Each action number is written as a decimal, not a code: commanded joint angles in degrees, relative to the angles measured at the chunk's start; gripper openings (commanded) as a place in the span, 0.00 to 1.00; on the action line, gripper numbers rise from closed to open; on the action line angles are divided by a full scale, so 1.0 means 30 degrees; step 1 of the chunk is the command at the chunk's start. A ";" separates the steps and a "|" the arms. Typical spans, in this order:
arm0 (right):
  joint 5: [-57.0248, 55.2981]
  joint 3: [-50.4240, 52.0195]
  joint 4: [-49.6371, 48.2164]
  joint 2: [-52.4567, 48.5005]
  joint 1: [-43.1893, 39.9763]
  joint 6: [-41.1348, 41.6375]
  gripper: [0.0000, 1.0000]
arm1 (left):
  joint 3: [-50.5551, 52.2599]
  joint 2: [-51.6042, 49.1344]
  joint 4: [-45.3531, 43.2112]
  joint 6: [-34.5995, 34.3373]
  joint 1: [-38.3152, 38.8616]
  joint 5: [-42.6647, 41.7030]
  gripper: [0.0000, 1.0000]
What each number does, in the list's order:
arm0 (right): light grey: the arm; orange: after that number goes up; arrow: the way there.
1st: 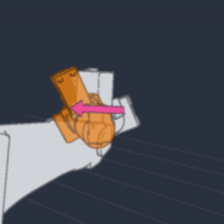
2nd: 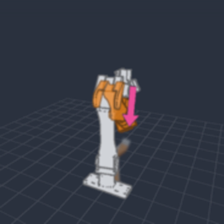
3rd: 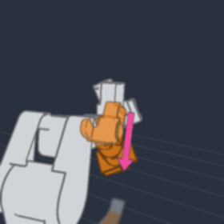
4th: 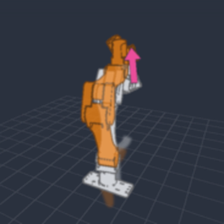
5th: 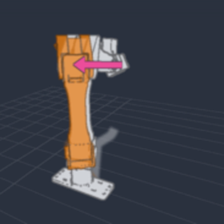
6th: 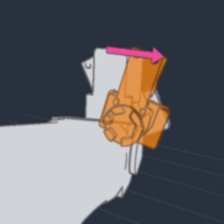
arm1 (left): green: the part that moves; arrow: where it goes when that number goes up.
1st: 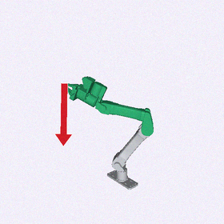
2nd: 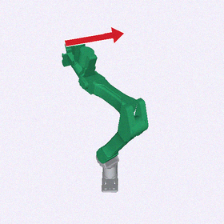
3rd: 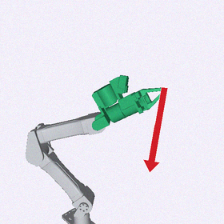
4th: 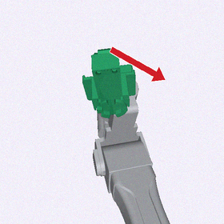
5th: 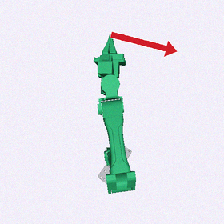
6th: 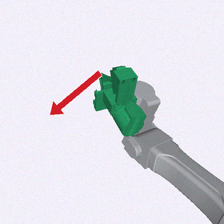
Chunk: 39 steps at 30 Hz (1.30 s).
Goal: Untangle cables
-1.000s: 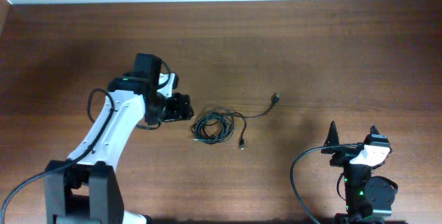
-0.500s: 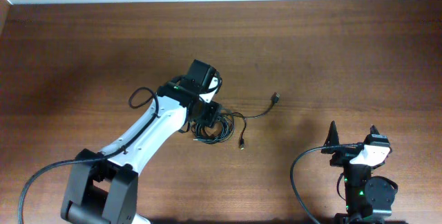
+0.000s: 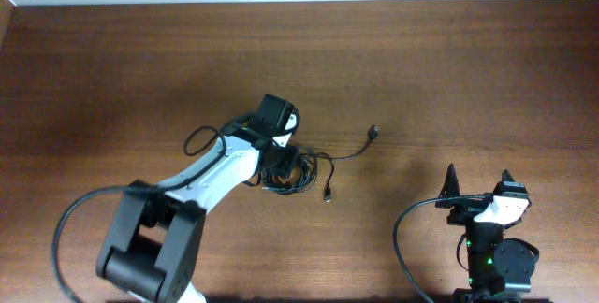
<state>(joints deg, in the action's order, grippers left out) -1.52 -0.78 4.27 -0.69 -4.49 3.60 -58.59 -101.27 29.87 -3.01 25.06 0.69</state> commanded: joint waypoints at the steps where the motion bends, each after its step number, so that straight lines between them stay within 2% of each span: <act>1: -0.0219 0.0153 0.0058 0.0109 0.0117 -0.0066 0.98 | 0.0168 -0.1282 0.0401 -0.0211 0.0029 -0.0816 0.54; 2: -0.0219 0.0153 0.0051 0.0109 0.0117 -0.0066 0.98 | 0.0168 -0.1355 0.0393 -0.0211 0.0029 -0.1413 0.52; 3: -0.0219 0.0153 0.0058 0.0109 0.0117 -0.0066 0.98 | 0.0168 -0.1355 0.0342 -0.0219 0.0029 -0.1661 0.38; 4: -0.0219 0.0153 0.0058 0.0109 0.0117 -0.0066 0.99 | 0.0168 -0.1355 0.0299 -0.0219 0.0029 -0.1661 0.33; 5: -0.0219 0.0153 0.0058 0.0109 0.0117 -0.0066 0.98 | 0.0168 -0.1355 0.0204 -0.0219 0.0029 -0.1654 0.23; 6: -0.0219 0.0153 0.0058 0.0109 0.0117 -0.0066 0.98 | 0.0168 -0.1355 0.0109 -0.0219 0.0029 -0.1661 0.04; 7: -0.0219 0.0153 0.0058 0.0109 0.0117 -0.0066 0.99 | 0.0168 -0.1355 0.0073 -0.0357 0.0029 -0.1661 0.00; 9: -0.0219 0.0153 0.0058 0.0109 0.0117 -0.0066 0.98 | 0.0029 -0.1290 0.0321 -0.0896 0.0007 -0.1654 0.00; 10: -0.0219 0.0153 0.0058 0.0109 0.0117 -0.0066 0.98 | -0.0503 -0.1042 0.1413 -0.1836 0.0007 -0.1661 0.00; 12: -0.0219 0.0153 0.0051 0.0109 0.0117 -0.0066 0.98 | -0.2062 -0.0372 0.4000 -0.5136 0.0007 -0.1668 0.00; 13: -0.0219 0.0153 0.0058 0.0109 0.0117 -0.0066 0.98 | -0.2907 0.0393 0.5894 -0.8459 0.0007 -0.1676 0.00; 14: -0.0219 0.0153 0.0058 0.0109 0.0117 -0.0066 0.98 | -0.3060 0.0882 0.6630 -0.9814 0.0007 -0.1836 0.00; 18: -0.0219 0.0153 0.0058 0.0109 0.0117 -0.0066 0.98 | -0.3060 0.1909 0.7002 -1.1570 0.0007 -0.2871 0.00; 20: 0.0401 0.0153 0.0080 0.0109 0.0117 -0.0044 0.98 | -0.3060 0.1909 0.6994 -1.1650 0.0007 -0.2863 0.00; 21: 0.2907 0.0153 -0.0087 0.0109 0.0117 0.0291 0.99 | -0.3060 0.1909 0.6987 -1.1650 0.0015 -0.2812 0.00; 22: 0.5231 0.0153 -0.0262 0.0109 0.0117 0.3483 0.98 | -0.3060 0.1909 0.6987 -1.1650 0.0007 -0.2805 0.00; 23: 0.9260 0.0153 -0.0466 0.0095 0.0124 0.9828 0.98 | -0.3060 0.1909 0.6921 -1.1650 0.0015 -0.2805 0.00; 24: 1.3216 0.0153 -0.0503 0.0087 0.0117 1.3551 0.98 | -0.3060 0.1909 0.6921 -1.1642 0.0007 -0.2805 0.00; 26: 1.7901 0.0153 -0.0350 0.0095 0.0117 1.5336 0.98 | -0.3060 0.1909 0.6929 -1.1642 0.0029 -0.2812 0.00; 29: 1.6400 0.0073 -0.0022 0.0036 0.0117 1.3937 0.98 | -0.3060 0.1909 0.6929 -1.1635 0.0029 -0.2812 0.00; 32: 1.3784 -0.3024 0.4146 -0.2040 0.0117 1.3253 0.99 | -0.3060 0.1909 0.6965 -1.1497 0.0029 -0.2820 0.00; 33: 1.2546 -0.4823 0.7286 -0.3570 0.0117 1.3238 0.91 | -0.3060 0.1909 0.6965 -1.1497 0.0029 -0.2892 0.00; 34: 1.3121 -0.6623 1.0156 -0.5727 0.0124 1.3238 0.84 | -0.3060 0.1909 0.6972 -1.1497 0.0029 -0.3395 0.00; 37: 1.7354 -0.6885 1.0812 -0.9318 0.0124 1.3238 0.82 | -0.3060 0.1909 0.6892 -1.1052 0.0029 -0.4743 0.00; 39: 1.7456 -0.6885 1.0710 -1.0856 0.0124 1.3245 0.69 | -0.3060 0.1909 0.6907 -1.0994 0.0029 -0.5770 0.00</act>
<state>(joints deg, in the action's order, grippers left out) 47.40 -20.80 36.64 -30.00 -4.45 43.55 -66.72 -96.82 50.54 -36.95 25.06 -11.99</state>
